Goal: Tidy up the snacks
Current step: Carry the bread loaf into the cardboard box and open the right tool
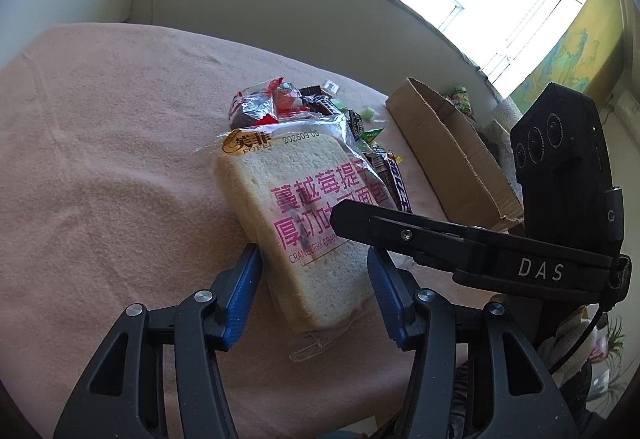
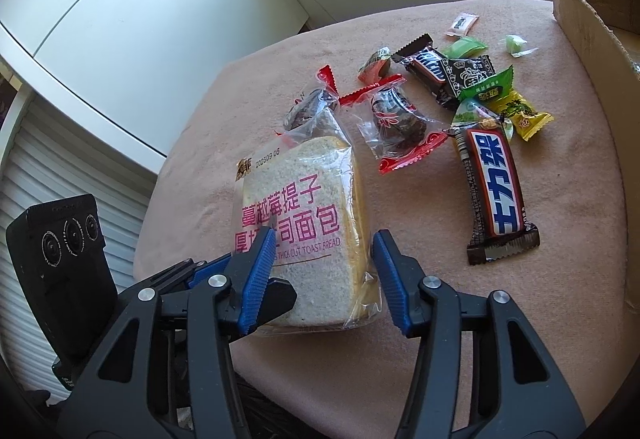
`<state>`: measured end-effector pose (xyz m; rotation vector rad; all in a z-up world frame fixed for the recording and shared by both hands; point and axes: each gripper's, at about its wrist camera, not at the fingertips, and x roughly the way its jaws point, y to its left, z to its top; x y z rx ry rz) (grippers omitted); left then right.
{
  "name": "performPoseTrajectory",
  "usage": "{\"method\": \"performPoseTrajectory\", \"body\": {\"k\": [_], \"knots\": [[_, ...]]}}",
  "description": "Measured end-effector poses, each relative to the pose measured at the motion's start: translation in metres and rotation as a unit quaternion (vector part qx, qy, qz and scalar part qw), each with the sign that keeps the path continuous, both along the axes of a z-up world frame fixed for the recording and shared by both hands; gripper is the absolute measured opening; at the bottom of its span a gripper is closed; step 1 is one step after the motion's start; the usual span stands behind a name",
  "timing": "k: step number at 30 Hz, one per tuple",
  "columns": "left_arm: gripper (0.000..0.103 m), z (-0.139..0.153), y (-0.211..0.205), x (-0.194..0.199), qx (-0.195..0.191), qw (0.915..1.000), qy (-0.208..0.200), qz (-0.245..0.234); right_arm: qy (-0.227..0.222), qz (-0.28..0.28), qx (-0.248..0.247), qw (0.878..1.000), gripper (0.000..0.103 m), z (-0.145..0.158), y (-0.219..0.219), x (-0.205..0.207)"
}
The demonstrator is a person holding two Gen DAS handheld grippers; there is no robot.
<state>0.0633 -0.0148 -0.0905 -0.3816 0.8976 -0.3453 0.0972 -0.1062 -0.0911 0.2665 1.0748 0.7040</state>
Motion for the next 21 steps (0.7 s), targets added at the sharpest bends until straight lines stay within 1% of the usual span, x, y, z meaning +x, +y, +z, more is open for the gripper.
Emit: {"method": "performPoseTrajectory", "body": {"k": [4, 10, 21], "knots": [[0.054, 0.010, -0.006, -0.001, 0.002, 0.9999, -0.013, -0.006, -0.014, -0.003, 0.003, 1.000, 0.053, 0.008, -0.004, -0.004], [0.054, 0.026, -0.028, 0.005, 0.004, 0.9990, -0.035, -0.027, -0.035, -0.021, 0.009, 0.999, 0.053, 0.025, -0.021, -0.009], [0.054, 0.044, -0.087, 0.031, 0.002, 0.9949, -0.063, -0.078, -0.066, -0.076, 0.006, 0.995, 0.053, 0.049, -0.078, -0.009]]}}
